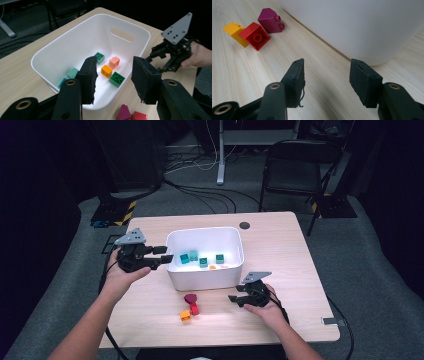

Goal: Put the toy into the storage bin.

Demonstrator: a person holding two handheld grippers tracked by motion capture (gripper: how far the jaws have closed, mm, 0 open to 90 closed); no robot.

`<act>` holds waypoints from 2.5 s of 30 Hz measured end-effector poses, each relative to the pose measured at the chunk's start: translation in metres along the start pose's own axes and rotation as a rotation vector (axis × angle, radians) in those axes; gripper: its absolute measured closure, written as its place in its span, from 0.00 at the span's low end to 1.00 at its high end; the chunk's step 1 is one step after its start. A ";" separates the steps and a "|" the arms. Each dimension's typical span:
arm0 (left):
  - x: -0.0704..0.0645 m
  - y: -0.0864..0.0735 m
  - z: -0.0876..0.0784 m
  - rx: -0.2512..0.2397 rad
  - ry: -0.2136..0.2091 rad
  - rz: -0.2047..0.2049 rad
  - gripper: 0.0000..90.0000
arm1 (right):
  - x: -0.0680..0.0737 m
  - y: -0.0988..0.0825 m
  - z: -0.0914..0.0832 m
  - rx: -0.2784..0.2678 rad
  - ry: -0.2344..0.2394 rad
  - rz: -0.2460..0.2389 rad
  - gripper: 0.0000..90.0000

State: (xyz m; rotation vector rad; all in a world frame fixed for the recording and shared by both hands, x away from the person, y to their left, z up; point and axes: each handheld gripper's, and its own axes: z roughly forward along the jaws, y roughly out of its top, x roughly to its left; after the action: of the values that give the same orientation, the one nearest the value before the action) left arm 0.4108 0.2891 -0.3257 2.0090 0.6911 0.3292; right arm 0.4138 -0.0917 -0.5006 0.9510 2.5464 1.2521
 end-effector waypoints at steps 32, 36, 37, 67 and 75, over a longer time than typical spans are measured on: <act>-0.034 -0.097 0.037 0.062 -0.073 0.021 0.64 | 0.001 0.000 0.001 0.002 -0.005 0.002 0.50; -0.034 -0.107 0.045 0.073 -0.091 0.011 0.64 | 0.001 0.000 0.001 0.001 -0.005 0.002 0.50; -0.035 -0.113 0.050 0.078 -0.098 0.006 0.64 | 0.001 0.000 0.001 0.002 -0.006 0.003 0.50; -0.044 -0.146 0.087 0.182 -0.146 0.018 0.58 | 0.001 -0.001 0.002 0.008 -0.003 0.002 0.50; -0.047 -0.149 0.092 0.190 -0.173 0.020 0.57 | 0.001 -0.001 0.002 0.006 -0.004 0.003 0.50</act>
State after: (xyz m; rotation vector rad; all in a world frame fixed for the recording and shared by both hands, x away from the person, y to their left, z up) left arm 0.3682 0.2543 -0.4980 2.1950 0.6125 0.1023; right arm 0.4133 -0.0905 -0.5021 0.9572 2.5485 1.2428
